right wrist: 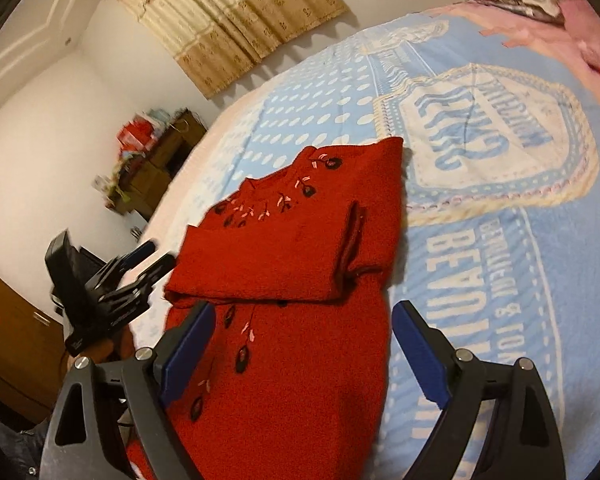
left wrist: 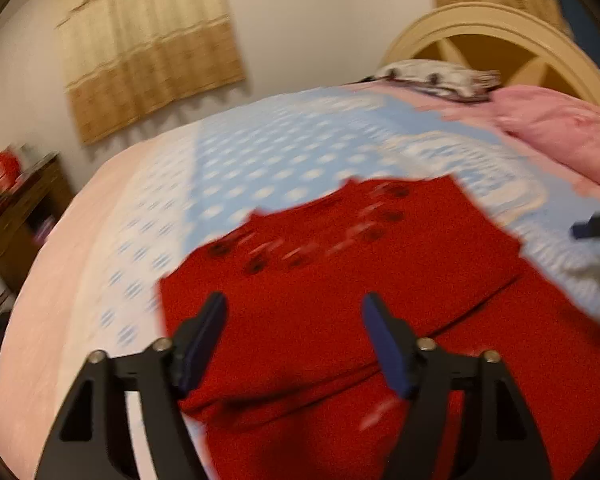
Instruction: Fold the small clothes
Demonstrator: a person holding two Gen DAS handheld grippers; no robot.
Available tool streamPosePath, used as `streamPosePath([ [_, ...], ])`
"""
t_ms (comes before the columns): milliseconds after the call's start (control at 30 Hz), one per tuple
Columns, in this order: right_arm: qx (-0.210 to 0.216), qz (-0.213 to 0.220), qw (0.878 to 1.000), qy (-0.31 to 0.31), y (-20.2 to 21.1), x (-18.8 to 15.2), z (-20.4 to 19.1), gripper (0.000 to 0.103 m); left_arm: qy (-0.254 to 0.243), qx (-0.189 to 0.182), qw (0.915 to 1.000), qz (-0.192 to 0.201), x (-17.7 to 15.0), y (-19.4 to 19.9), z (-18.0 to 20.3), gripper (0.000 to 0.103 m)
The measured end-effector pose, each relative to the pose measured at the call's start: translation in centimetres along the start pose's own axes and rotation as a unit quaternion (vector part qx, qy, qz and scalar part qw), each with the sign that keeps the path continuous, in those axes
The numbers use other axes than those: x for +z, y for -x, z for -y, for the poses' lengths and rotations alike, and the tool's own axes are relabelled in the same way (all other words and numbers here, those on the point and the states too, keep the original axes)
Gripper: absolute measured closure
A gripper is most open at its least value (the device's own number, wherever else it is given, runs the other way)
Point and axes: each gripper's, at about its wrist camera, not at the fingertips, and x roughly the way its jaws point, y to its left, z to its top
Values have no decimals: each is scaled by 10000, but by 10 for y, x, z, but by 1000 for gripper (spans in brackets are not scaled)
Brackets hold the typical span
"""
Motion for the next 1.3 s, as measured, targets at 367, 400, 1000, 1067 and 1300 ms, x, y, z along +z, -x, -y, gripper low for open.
streamPosePath([
  [367,-863,-335,9954,243,-67,32,-12,13,1158,240,9925,-305,-51,-30,-66,24],
  [400,-937,-362,9946,249,-73,34,-10,13,1164,225,9924,-320,-53,-32,-66,24],
  [1000,-1737,-183,9751,1366,-95,55,-52,93,1906,-42,9816,-69,-70,-27,-97,23],
  [1067,-1840,-47,9717,1478,-89,63,-57,93,1990,30,9800,-58,-71,-26,-102,23],
  [1300,-2225,-136,9657,1331,-98,75,-28,93,2133,84,9767,-210,-75,-32,-108,23],
])
